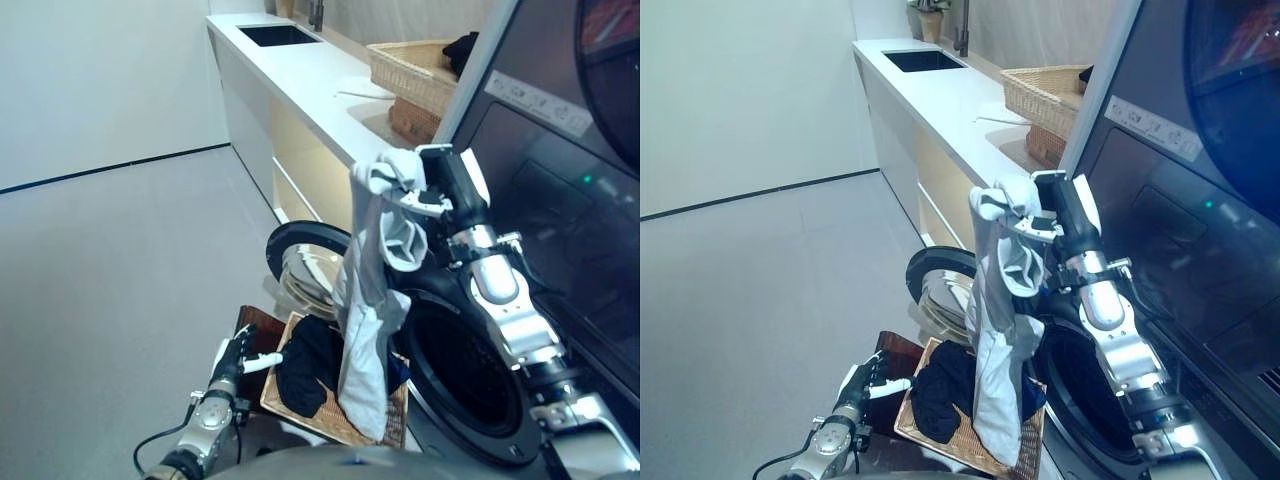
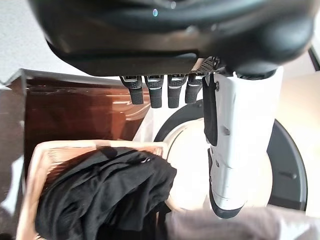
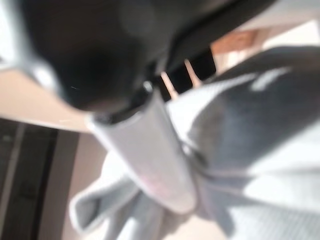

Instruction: Pick up the clothes and place them into the washing machine

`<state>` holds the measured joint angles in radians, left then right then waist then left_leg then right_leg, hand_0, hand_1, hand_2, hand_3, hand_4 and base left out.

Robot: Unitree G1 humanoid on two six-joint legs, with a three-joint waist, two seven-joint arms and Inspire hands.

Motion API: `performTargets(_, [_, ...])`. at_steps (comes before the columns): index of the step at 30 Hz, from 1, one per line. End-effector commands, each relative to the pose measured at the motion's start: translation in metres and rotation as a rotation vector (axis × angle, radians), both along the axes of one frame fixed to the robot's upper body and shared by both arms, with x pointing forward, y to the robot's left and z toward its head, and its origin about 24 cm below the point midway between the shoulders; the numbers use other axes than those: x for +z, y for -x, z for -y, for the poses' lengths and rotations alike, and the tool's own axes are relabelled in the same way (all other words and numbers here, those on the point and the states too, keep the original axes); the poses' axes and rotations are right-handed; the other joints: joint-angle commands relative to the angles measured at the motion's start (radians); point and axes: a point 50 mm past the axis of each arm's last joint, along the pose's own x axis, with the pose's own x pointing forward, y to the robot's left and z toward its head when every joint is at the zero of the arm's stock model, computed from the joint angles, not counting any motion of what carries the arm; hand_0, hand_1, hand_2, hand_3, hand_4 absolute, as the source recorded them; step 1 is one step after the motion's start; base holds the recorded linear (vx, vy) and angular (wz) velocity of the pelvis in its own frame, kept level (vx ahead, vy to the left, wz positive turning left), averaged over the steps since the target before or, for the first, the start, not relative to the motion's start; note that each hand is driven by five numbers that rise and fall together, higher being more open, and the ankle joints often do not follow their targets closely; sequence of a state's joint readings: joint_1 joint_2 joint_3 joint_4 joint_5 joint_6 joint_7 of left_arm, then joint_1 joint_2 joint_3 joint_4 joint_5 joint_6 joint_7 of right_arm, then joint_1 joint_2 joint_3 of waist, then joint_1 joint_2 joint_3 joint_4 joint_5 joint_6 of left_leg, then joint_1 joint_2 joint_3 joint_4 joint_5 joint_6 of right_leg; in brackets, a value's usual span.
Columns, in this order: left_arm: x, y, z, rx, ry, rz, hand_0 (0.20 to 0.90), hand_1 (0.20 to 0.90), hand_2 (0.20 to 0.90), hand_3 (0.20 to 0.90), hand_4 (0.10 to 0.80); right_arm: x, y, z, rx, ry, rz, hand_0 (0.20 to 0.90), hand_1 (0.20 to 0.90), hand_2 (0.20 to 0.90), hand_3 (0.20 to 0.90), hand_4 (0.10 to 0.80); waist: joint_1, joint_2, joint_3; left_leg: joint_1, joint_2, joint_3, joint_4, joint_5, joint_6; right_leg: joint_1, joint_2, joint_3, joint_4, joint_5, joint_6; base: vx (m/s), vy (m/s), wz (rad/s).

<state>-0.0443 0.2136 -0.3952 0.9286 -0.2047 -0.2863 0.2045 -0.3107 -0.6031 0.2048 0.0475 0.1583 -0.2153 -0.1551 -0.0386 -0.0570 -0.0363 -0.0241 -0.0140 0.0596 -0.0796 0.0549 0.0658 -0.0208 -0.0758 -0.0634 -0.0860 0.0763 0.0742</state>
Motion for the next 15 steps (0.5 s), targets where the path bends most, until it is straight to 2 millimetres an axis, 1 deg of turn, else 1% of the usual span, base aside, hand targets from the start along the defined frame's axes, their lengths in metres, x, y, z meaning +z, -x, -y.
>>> performTargets(1, [0.041, -0.056, 0.011, -0.087, -0.004, 0.251, 0.9, 0.9, 0.9, 0.9, 0.8, 0.081, -0.005, -0.009, 0.057, -0.151, 0.337, 0.2, 0.2, 0.2, 0.2, 0.3, 0.025, -0.053, -0.095, 0.02, 0.021, -0.002, 0.056, -0.106, -0.074, 0.027, -0.015, -0.013, 0.038, -0.077, 0.023, -0.015, -0.002, -0.05])
performTargets(4, [0.048, -0.064, 0.015, -0.093, -0.006, 0.281, 0.9, 0.9, 0.9, 0.9, 0.8, 0.09, -0.008, -0.014, 0.083, -0.164, 0.352, 0.2, 0.2, 0.2, 0.2, 0.3, 0.022, -0.053, -0.097, 0.022, 0.021, 0.0, 0.057, -0.106, -0.075, 0.026, -0.014, -0.011, 0.04, -0.077, 0.022, -0.005, -0.001, -0.01])
performTargets(5, [0.048, -0.064, 0.015, -0.093, -0.006, 0.282, 0.9, 0.9, 0.9, 0.9, 0.8, 0.09, -0.008, -0.014, 0.083, -0.164, 0.352, 0.2, 0.2, 0.2, 0.2, 0.3, 0.022, -0.053, -0.096, 0.022, 0.021, 0.0, 0.057, -0.106, -0.075, 0.026, -0.014, -0.011, 0.04, -0.077, 0.022, -0.006, -0.004, -0.04])
performTargets(6, [0.052, -0.07, 0.019, -0.105, -0.011, 0.302, 0.9, 0.9, 0.9, 0.9, 0.8, 0.096, -0.009, -0.018, 0.1, -0.159, 0.364, 0.2, 0.2, 0.2, 0.2, 0.3, 0.018, -0.052, -0.098, 0.025, 0.022, 0.002, 0.056, -0.107, -0.075, 0.027, -0.014, -0.008, 0.04, -0.077, 0.021, -0.007, -0.002, -0.05])
performTargets(8, [0.055, -0.073, 0.021, -0.111, -0.012, 0.313, 0.9, 0.9, 0.9, 0.9, 0.8, 0.099, -0.01, -0.021, 0.113, -0.163, 0.368, 0.2, 0.2, 0.2, 0.2, 0.3, 0.016, -0.05, -0.098, 0.027, 0.022, 0.003, 0.055, -0.107, -0.076, 0.028, -0.014, -0.006, 0.04, -0.076, 0.021, -0.008, -0.002, -0.05])
performTargets(9, [0.059, -0.08, 0.027, -0.129, -0.015, 0.333, 0.9, 0.9, 0.9, 0.9, 0.8, 0.104, -0.012, -0.027, 0.13, -0.171, 0.376, 0.2, 0.2, 0.2, 0.2, 0.3, 0.012, -0.049, -0.1, 0.03, 0.022, 0.006, 0.054, -0.107, -0.076, 0.029, -0.014, -0.005, 0.041, -0.076, 0.021, -0.007, -0.002, -0.03])
performTargets(10, [0.059, -0.08, 0.027, -0.129, -0.015, 0.333, 0.9, 0.9, 0.9, 0.9, 0.8, 0.104, -0.012, -0.027, 0.13, -0.171, 0.377, 0.2, 0.2, 0.2, 0.2, 0.3, 0.012, -0.049, -0.1, 0.031, 0.022, 0.006, 0.054, -0.107, -0.076, 0.029, -0.014, -0.005, 0.041, -0.076, 0.021, -0.016, -0.001, -0.05])
performTargets(11, [0.063, -0.084, 0.035, -0.157, -0.024, 0.347, 0.9, 0.9, 0.9, 0.9, 0.8, 0.112, -0.013, -0.032, 0.152, -0.159, 0.392, 0.2, 0.2, 0.2, 0.2, 0.3, 0.008, -0.049, -0.103, 0.033, 0.022, 0.007, 0.053, -0.107, -0.076, 0.03, -0.014, -0.003, 0.041, -0.076, 0.022, 0.0, 0.0, 0.0])
performTargets(14, [0.069, -0.091, 0.046, -0.199, -0.027, 0.374, 0.9, 0.9, 0.9, 0.9, 0.8, 0.126, -0.014, -0.039, 0.188, -0.145, 0.419, 0.2, 0.2, 0.2, 0.2, 0.3, 0.001, -0.049, -0.108, 0.034, 0.022, 0.011, 0.054, -0.108, -0.076, 0.028, -0.015, 0.001, 0.043, -0.076, 0.022, -0.019, -0.005, -0.04])
performTargets(15, [0.07, -0.091, 0.046, -0.198, -0.026, 0.374, 0.9, 0.9, 0.9, 0.9, 0.8, 0.126, -0.014, -0.039, 0.188, -0.145, 0.419, 0.2, 0.2, 0.2, 0.2, 0.3, 0.001, -0.049, -0.107, 0.034, 0.022, 0.011, 0.054, -0.108, -0.076, 0.028, -0.015, 0.002, 0.043, -0.076, 0.022, -0.014, -0.002, -0.04])
